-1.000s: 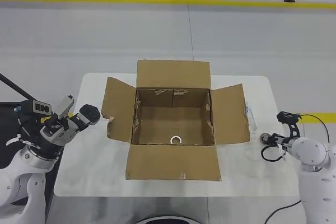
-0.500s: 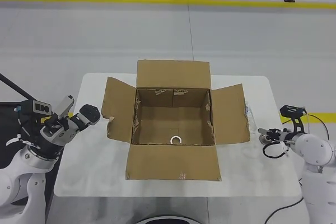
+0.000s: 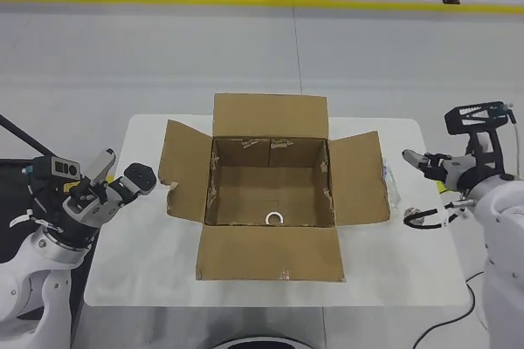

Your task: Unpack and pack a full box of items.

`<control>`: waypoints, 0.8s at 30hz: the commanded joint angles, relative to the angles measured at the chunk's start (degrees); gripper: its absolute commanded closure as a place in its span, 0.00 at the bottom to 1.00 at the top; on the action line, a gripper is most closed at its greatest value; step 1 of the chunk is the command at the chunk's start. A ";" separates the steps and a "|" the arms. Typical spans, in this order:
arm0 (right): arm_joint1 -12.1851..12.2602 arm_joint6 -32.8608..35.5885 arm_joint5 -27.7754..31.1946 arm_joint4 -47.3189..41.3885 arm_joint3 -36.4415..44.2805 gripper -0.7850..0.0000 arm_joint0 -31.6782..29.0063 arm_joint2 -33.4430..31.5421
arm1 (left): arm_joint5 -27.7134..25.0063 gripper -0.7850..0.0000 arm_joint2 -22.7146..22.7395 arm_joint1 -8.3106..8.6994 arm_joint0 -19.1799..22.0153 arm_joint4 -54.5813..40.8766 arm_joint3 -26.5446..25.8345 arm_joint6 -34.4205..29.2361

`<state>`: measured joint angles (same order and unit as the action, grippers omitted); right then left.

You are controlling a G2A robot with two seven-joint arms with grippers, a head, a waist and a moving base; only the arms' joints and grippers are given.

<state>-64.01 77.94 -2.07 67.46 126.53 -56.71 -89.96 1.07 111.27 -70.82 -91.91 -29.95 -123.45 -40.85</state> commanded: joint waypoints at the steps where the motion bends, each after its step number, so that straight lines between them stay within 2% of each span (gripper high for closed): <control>1: -0.18 1.85 0.05 -1.07 -0.39 0.00 3.74 3.92 | 0.00 0.00 0.00 0.00 0.00 0.00 0.00 0.00; 6: -1.25 4.70 -0.56 -7.79 -5.26 0.00 13.57 13.99 | 0.00 0.00 0.00 0.00 0.00 0.00 0.00 0.00; 14: -4.10 8.71 0.27 -18.79 -22.37 0.00 29.94 29.29 | 0.00 0.00 0.00 0.00 0.00 0.00 0.00 0.00; 20: -6.61 9.29 2.07 -27.98 -32.63 0.00 36.73 38.17 | 0.20 0.00 -0.36 0.04 0.49 0.40 0.50 1.61; 24: -7.99 8.73 2.92 -32.46 -36.22 0.00 39.46 41.95 | 1.93 0.00 -0.92 0.41 3.48 1.86 3.55 2.82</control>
<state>-71.75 86.65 0.69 36.03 91.09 -17.83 -48.71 2.32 110.50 -70.51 -89.36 -28.78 -120.78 -38.58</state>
